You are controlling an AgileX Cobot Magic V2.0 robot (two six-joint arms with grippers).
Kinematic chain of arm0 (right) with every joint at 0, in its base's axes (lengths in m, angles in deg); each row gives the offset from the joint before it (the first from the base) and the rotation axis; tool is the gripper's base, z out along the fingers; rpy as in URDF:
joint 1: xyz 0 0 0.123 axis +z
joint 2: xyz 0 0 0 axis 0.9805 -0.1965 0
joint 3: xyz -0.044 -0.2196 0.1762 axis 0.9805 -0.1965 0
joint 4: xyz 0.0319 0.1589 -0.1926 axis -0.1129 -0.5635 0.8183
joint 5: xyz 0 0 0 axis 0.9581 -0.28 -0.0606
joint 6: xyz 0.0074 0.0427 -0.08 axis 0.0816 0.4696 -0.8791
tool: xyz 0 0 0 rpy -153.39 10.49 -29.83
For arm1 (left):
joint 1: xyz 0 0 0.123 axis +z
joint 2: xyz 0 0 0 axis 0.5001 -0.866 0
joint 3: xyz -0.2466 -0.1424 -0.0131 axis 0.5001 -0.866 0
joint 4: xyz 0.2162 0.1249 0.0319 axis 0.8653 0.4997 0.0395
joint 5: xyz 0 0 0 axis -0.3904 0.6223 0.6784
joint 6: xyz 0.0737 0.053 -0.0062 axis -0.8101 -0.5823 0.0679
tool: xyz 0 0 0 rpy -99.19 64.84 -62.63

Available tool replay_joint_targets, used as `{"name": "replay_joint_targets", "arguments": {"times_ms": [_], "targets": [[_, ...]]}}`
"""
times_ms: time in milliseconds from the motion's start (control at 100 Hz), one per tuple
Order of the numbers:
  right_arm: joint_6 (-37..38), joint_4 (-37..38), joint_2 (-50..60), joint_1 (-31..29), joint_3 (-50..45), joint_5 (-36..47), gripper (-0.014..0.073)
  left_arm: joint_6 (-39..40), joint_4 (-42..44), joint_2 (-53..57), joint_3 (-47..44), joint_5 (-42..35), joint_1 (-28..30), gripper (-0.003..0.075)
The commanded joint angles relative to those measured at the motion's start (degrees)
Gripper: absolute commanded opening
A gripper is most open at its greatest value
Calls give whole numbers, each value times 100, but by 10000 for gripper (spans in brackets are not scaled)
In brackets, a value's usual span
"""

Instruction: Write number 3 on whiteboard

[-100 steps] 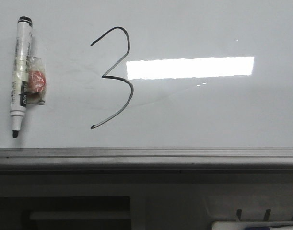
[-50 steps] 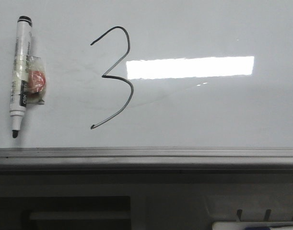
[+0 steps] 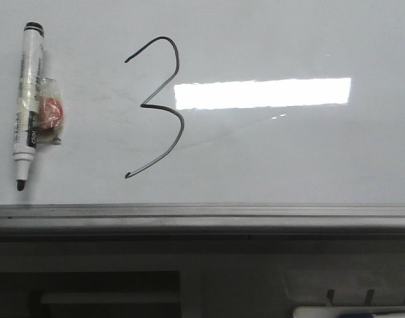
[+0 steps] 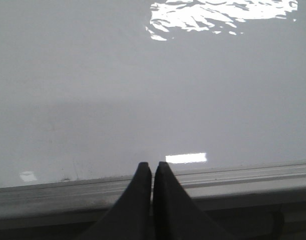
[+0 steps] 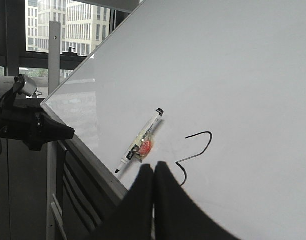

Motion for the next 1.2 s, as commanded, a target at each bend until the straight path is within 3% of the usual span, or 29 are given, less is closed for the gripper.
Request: {"name": "replay_joint_targets", "arguments": {"times_ms": [0,410,530,670,890,1000,1100,1190], "targets": [[-10,45,-47,-28,155,406,-62,68,-33,138,-59,-317,26,-21],[151,55,-47,-28,130,536,-62,68,-33,138,-59,-317,26,-21],[629,646,-47,-249,130,656,-62,68,-33,138,-59,-317,26,-21],[806,679,-55,-1052,125,694,-62,68,-33,138,-59,-317,26,-20],[806,1097,-55,-3174,125,702,-62,68,-33,138,-59,-317,26,-21],[1337,1225,-55,-4106,115,701,-62,68,-33,138,-59,-317,26,-20],[1872,1893,-55,-4613,-1,713,-62,68,-33,138,-59,-317,26,-21],[1906,1950,-55,-4995,-358,662,-62,68,-33,138,-59,-317,26,-21]]}}
